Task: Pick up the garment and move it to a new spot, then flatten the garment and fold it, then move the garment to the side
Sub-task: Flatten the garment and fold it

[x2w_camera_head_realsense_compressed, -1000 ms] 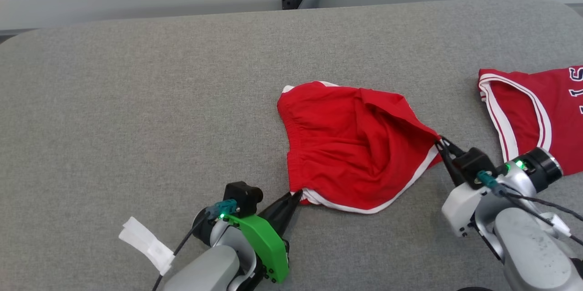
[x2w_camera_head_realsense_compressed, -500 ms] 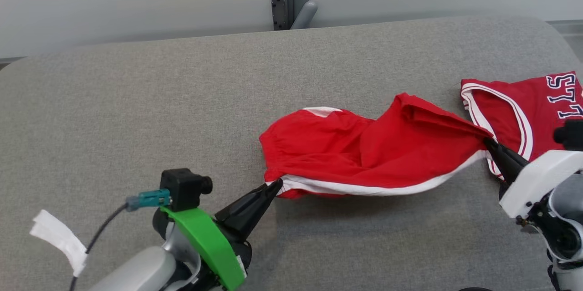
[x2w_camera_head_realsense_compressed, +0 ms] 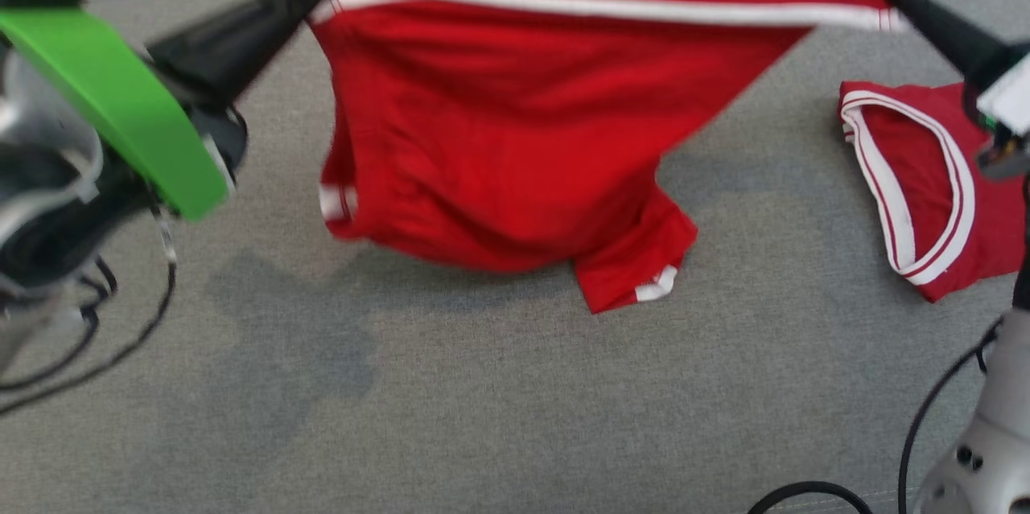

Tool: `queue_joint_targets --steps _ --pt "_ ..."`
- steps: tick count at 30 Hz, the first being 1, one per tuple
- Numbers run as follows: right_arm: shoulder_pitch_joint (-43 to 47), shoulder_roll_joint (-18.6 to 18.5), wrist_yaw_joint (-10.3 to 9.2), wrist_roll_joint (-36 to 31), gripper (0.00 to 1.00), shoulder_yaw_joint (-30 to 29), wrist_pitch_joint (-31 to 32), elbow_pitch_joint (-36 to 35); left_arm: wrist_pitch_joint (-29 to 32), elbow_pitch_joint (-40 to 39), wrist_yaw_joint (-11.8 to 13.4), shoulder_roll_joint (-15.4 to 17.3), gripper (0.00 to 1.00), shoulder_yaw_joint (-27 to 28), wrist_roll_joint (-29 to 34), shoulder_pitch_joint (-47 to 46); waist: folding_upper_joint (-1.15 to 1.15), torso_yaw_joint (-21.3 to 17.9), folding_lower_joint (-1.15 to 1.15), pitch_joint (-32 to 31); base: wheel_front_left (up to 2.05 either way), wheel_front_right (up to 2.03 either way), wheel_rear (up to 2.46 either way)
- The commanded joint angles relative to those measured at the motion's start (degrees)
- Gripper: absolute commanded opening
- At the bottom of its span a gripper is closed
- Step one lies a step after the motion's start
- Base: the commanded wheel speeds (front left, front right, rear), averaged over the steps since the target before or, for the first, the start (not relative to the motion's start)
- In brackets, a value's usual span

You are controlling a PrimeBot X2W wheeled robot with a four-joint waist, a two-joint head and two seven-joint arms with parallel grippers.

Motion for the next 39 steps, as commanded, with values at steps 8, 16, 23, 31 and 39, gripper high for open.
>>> queue_joint_targets --steps 8,16,23,31,39 --pt "-31.9 -0.1 0.0 -7.2 0.0 2.7 -21.1 23.4 -4.6 23.1 -3.2 -9.0 0.0 2.4 10.8 -23.8 0.0 0.7 0.0 15.8 0.0 0.0 0.0" --pt "-51.5 -0.2 -0.06 -2.5 0.0 11.0 -54.0 51.5 -28.5 44.4 -5.4 -15.4 0.0 2.7 24.9 -36.5 0.0 -0.4 0.0 19.3 0.0 0.0 0.0" --pt "-47.6 0.0 -0.05 7.1 0.0 24.4 -64.5 67.4 -35.7 54.7 -7.8 -18.5 0.0 -0.7 25.9 -27.4 0.0 -1.2 0.0 20.2 0.0 0.0 0.0" --pt "-30.7 0.0 0.0 14.6 0.0 33.8 -66.5 65.8 -36.0 45.1 -7.9 -16.7 0.0 -2.0 19.3 -8.3 0.0 -0.9 0.0 19.9 0.0 0.0 0.0" --pt "-10.6 -4.7 -0.43 18.9 0.0 33.8 -62.6 54.1 -36.0 32.5 -7.9 -11.8 0.0 -3.3 21.1 8.3 0.0 1.3 0.0 14.4 0.0 0.0 0.0"
